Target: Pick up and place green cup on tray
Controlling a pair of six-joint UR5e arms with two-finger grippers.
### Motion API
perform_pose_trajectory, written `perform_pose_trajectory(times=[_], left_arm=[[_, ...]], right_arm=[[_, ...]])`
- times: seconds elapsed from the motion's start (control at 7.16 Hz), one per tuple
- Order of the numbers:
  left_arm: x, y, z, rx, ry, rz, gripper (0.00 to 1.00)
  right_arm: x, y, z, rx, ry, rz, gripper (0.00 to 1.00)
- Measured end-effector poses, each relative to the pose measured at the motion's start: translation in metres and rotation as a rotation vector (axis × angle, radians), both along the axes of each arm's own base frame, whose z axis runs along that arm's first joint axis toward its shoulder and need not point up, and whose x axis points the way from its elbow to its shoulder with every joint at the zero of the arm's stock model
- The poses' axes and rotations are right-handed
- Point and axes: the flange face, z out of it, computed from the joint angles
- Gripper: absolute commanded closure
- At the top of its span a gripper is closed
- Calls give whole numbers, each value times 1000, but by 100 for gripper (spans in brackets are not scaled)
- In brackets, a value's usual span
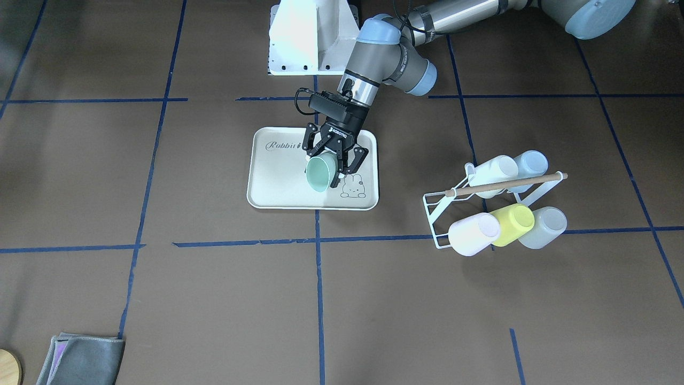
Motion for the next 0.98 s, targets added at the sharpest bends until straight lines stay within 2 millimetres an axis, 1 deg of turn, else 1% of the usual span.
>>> perform_pose_trajectory(times=[0.28,0.42,0.7,0.98], left_arm=[[17,0,5,27,53,11,36],[21,-1,10,50,64,14,30],[25,2,20,69,56,20,26],[27,14,36,97,82,38,26]], right_arm=[[0,0,2,-4,0,0,0],[0,0,3,-5,0,0,0],[0,0,3,-6,0,0,0],[0,0,3,-5,0,0,0]])
